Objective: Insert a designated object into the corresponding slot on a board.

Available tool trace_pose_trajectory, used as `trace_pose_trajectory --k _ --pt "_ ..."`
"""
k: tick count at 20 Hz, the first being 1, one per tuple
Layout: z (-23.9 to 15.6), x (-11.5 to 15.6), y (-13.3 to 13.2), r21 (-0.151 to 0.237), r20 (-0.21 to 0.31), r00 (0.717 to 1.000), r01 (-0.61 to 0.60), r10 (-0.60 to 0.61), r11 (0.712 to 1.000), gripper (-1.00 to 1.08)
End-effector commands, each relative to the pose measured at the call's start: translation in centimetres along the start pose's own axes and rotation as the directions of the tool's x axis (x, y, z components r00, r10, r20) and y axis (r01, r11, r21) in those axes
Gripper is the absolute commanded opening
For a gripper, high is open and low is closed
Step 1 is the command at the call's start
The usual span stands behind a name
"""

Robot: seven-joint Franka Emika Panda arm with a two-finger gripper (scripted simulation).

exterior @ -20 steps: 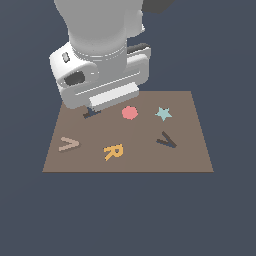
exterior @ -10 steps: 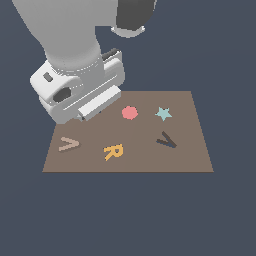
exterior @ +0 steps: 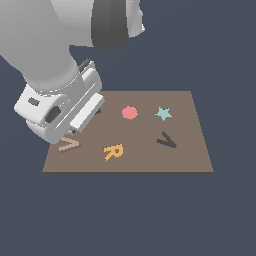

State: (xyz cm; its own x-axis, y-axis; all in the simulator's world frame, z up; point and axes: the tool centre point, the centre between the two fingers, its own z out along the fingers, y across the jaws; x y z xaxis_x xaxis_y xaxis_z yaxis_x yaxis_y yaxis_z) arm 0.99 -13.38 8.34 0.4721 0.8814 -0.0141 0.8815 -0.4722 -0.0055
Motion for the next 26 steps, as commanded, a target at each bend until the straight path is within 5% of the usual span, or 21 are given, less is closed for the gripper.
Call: trace_pose_trajectory --k 1,13,26 --pt "0.6 -0.4 1.1 -0.002 -0.002 0.996 0.084 -0.084 0.996 1.00" --pt "2.5 -0.9 5.5 -0.009 -0.008 0.928 0.373 -0.373 0.928 1.00" --pt "3.3 -0.5 7.4 -0.012 -0.010 0.873 0.488 -0.488 0.873 1.00"
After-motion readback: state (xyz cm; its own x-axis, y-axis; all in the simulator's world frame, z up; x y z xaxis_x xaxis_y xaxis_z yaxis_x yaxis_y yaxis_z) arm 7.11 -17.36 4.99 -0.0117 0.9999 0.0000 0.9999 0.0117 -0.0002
